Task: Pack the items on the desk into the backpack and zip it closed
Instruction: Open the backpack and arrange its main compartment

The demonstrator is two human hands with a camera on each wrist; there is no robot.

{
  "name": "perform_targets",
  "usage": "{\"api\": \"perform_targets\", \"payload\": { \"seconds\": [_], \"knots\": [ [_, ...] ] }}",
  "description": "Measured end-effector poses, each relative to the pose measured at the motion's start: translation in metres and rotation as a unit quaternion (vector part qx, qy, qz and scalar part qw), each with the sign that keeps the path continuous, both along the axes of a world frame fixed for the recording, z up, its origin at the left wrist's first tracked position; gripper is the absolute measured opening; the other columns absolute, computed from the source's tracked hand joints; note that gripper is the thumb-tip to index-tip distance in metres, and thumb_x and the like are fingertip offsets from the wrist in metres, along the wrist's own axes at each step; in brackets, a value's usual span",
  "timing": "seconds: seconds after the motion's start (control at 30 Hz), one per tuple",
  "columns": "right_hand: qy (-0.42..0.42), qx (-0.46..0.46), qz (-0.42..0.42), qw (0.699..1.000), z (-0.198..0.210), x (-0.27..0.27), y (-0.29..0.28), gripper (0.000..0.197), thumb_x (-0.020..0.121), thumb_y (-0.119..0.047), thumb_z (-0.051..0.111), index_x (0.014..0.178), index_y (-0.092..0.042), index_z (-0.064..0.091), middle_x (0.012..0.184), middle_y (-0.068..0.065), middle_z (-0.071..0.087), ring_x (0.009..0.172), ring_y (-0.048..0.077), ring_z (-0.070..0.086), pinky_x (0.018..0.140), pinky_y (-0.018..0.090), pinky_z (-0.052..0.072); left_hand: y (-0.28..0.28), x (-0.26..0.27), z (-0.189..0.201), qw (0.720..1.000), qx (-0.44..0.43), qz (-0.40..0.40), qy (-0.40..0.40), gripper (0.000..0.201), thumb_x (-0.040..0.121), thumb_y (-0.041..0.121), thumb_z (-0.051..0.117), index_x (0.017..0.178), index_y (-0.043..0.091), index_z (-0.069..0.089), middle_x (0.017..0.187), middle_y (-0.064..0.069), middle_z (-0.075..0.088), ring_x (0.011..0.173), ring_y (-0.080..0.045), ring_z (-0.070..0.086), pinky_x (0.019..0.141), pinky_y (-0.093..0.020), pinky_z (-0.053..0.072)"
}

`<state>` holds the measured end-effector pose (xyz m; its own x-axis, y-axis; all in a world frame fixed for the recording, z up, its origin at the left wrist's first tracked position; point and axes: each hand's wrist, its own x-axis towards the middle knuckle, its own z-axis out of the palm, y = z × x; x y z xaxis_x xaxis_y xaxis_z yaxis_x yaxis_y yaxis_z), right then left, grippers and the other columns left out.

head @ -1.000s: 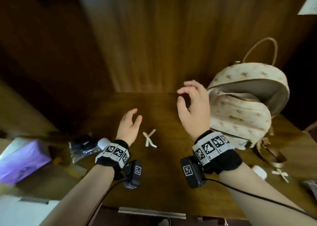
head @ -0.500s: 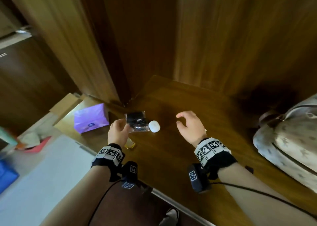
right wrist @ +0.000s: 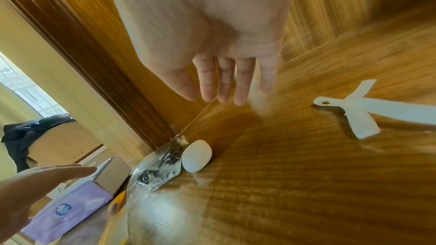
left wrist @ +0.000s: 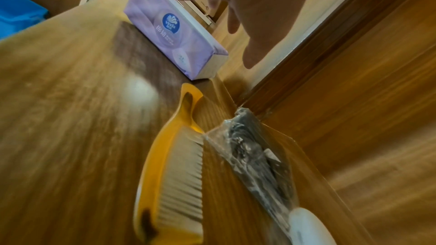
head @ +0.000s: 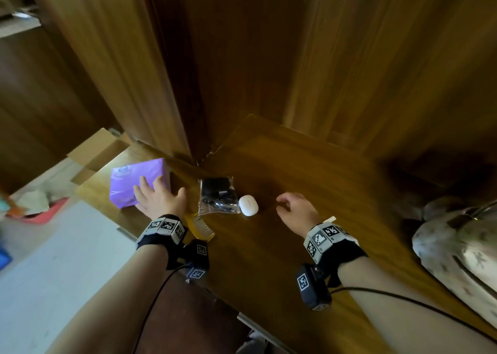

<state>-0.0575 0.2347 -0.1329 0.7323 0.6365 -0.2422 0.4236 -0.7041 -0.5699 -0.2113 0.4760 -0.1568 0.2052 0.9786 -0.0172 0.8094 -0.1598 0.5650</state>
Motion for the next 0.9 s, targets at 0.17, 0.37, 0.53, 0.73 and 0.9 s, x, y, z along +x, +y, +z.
{"api": "perform_targets", "payload": {
  "seconds": [0.17,0.37,0.53,0.73,0.9],
  "knots": [
    [0.004,-0.016,0.015,1.000,-0.007,0.005,0.025,0.031,0.093,-0.031,0.049,0.123,-0.027,0.053,0.129,-0.007,0.049,0.110,0.012,0.053,0.080,0.023,0.041,0.026,-0.007,-0.011,0.998,-0.028,0.051,0.007,0.084,0.077,0.038,0.073,0.145,0.017,0.030,0.160,-0.009,0.000,0.146,-0.035,-0.006,0.115,-0.055,-0.001],
    [0.010,-0.027,0.027,0.999,-0.013,0.007,0.050,0.030,0.093,-0.028,0.050,0.122,-0.025,0.054,0.128,-0.007,0.051,0.110,0.011,0.053,0.083,0.024,0.041,0.046,-0.016,-0.013,0.990,-0.093,0.102,-0.013,0.098,0.063,0.052,0.081,0.139,0.021,0.029,0.158,-0.010,-0.018,0.143,-0.039,-0.019,0.114,-0.059,0.003],
    [0.016,-0.023,0.037,0.999,-0.016,0.010,0.063,0.029,0.092,-0.027,0.052,0.120,-0.022,0.056,0.126,-0.005,0.053,0.111,0.012,0.053,0.089,0.025,0.041,0.064,-0.013,0.000,0.985,-0.119,0.124,-0.008,0.124,0.053,0.060,0.084,0.146,0.013,0.019,0.156,-0.012,-0.023,0.143,-0.039,-0.021,0.112,-0.063,0.004],
    [0.027,-0.020,0.034,0.999,-0.014,0.012,0.071,0.028,0.092,-0.025,0.053,0.119,-0.022,0.057,0.126,-0.005,0.055,0.113,0.012,0.053,0.093,0.027,0.042,0.077,-0.014,-0.010,0.988,-0.118,0.096,-0.021,0.122,0.051,0.057,0.086,0.144,0.015,0.019,0.157,-0.008,-0.012,0.142,-0.038,-0.005,0.111,-0.058,0.019],
    [0.030,-0.014,0.039,0.999,-0.012,0.010,0.082,0.029,0.092,-0.024,0.053,0.121,-0.022,0.056,0.125,-0.006,0.055,0.112,0.011,0.053,0.087,0.023,0.040,0.072,-0.015,-0.011,0.987,-0.070,0.094,-0.108,0.098,0.052,0.046,0.087,0.128,0.015,0.033,0.151,-0.005,0.008,0.136,-0.036,0.012,0.109,-0.045,0.030]
  ]
}}
